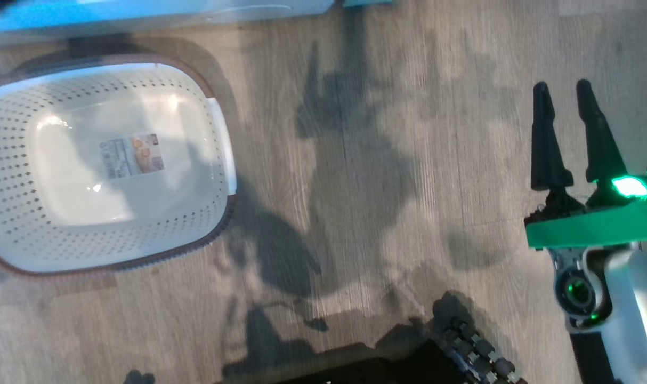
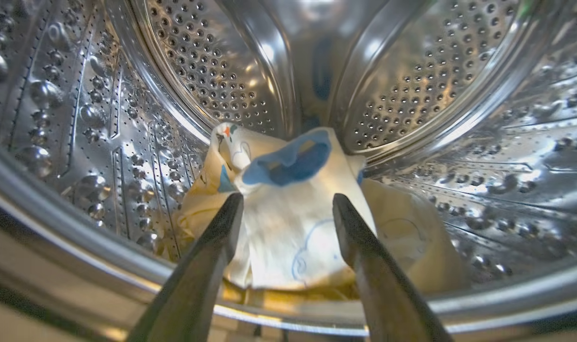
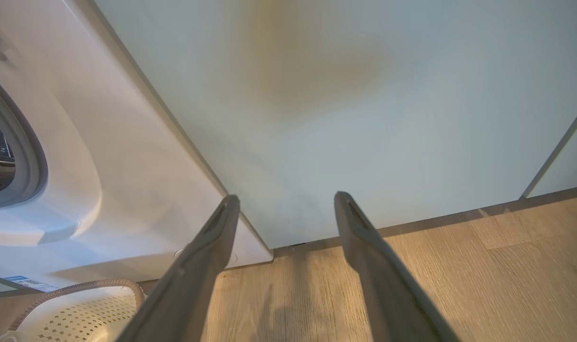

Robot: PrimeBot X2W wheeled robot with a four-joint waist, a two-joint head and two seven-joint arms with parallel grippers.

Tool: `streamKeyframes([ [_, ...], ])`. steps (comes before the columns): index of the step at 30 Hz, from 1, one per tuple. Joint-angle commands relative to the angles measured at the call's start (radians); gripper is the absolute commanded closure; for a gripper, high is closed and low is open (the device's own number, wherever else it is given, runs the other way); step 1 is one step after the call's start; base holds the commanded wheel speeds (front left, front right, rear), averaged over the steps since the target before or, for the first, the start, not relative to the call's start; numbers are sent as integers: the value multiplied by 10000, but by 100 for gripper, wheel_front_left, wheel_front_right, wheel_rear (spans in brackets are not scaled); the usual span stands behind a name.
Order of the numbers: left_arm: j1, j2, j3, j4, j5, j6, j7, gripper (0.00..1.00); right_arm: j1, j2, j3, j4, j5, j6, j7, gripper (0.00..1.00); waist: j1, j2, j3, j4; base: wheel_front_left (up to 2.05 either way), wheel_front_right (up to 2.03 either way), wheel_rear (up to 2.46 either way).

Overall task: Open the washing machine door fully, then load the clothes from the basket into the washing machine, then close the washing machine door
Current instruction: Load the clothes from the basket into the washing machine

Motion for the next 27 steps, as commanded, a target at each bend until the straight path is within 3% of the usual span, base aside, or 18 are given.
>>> streamKeyframes([
  [1, 163, 402, 315, -521, -78, 104, -100, 0, 438, -37, 78, -256, -76, -29, -95, 0, 0, -1, -141, 99, 0, 0, 0],
  [17, 5800, 66, 598, -5781, -323, 2097, -1103, 0, 1200, -37, -523, -381, -864, -29, -95, 0, 0, -1, -1632, 840, 0, 0, 0],
  [27, 8635, -474, -34, -7436, -42, 2897, -1338, 0, 1666, -105, -713, -327, -1617, -29, -95, 0, 0, -1, -2848, 1427, 0, 0, 0],
])
